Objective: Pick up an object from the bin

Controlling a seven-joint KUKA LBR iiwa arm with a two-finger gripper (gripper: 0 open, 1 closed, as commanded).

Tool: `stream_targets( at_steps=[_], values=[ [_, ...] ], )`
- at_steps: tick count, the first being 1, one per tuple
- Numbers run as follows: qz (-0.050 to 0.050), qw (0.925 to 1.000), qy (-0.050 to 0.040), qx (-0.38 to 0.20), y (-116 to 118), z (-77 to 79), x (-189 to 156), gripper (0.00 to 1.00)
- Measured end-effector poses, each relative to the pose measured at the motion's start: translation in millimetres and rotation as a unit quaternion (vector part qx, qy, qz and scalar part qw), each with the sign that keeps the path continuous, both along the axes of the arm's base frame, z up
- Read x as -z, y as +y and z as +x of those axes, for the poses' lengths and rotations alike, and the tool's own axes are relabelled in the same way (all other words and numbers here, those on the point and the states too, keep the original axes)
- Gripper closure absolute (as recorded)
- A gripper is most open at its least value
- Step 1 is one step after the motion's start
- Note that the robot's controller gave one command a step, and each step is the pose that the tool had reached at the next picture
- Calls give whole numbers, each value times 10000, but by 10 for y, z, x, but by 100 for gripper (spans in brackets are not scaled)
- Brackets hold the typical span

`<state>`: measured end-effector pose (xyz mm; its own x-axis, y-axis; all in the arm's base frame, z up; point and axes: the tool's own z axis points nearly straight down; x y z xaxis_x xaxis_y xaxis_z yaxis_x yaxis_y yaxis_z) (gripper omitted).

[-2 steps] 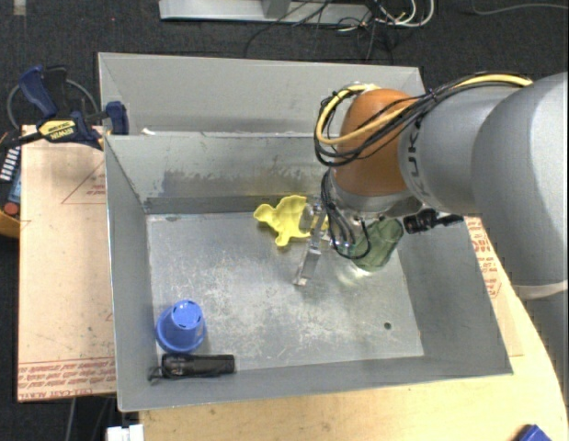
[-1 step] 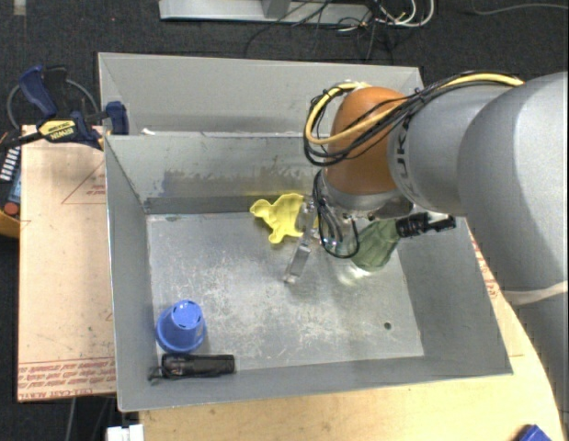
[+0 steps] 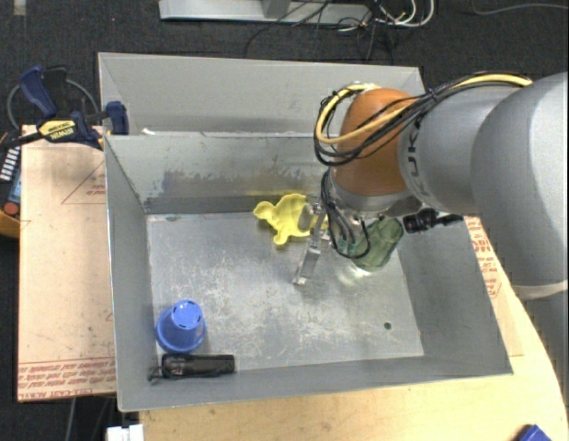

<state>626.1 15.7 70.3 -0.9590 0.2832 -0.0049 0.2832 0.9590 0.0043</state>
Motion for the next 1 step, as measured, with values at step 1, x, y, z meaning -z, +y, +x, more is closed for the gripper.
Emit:
stream_targets(
  at_steps=[1],
  values=[
    [6, 9992, -3, 391, 130, 25, -11, 100]
  ],
)
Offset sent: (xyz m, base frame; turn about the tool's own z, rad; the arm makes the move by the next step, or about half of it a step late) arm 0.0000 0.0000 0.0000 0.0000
